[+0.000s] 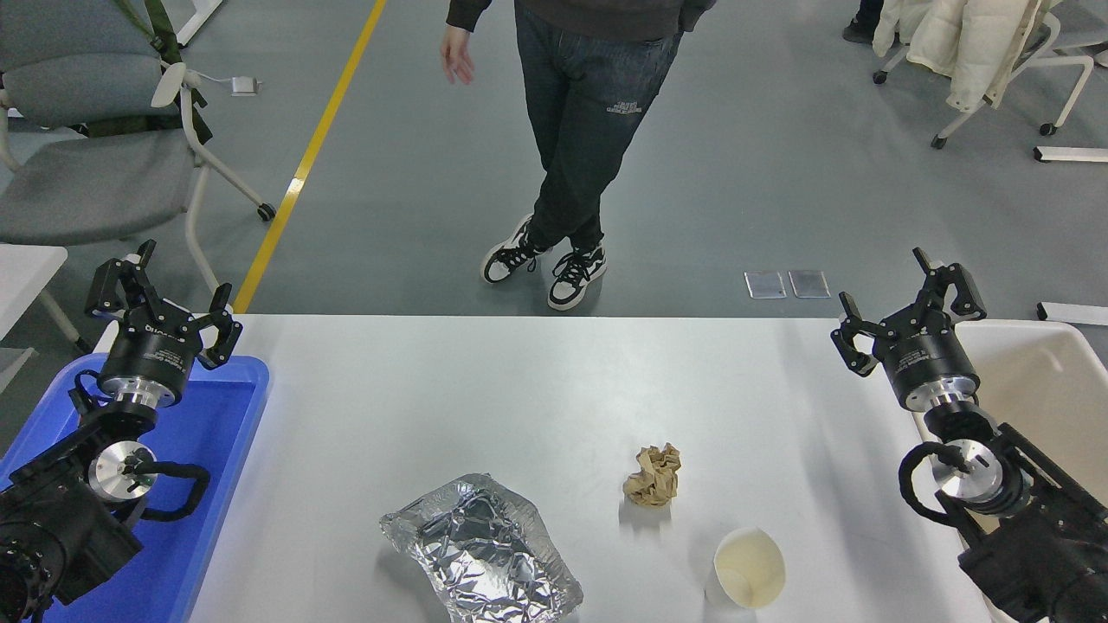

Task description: Clean the table surface

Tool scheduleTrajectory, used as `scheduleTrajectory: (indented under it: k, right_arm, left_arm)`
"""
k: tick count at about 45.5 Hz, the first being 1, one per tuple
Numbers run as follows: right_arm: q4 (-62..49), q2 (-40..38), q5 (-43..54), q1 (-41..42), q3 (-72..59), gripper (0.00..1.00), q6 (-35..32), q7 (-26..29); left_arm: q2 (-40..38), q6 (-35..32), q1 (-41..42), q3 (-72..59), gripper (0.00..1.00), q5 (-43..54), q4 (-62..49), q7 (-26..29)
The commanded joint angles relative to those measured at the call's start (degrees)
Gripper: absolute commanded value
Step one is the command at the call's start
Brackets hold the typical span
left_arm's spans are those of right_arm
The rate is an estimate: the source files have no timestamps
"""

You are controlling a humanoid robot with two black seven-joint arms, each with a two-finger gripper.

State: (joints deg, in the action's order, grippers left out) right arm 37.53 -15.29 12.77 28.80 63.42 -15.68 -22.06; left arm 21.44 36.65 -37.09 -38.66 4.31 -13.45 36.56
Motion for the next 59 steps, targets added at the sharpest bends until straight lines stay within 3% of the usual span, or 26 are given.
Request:
scheduleTrajectory:
  k: [1, 59]
  right_arm:
    - [0.08, 0.09, -0.03, -0.14, 0.12, 0.99, -0.05, 0.00]
    - [1.49, -1.41, -0.12, -1.02, -1.02, 0.99, 1.45, 0.00]
  left_arm:
    - [0.00, -0.09, 0.00, 0.08, 1.00, 0.00, 0.00, 0.00]
    - [0.00, -0.09, 0.00, -0.01, 1.00, 0.00, 0.00, 0.00]
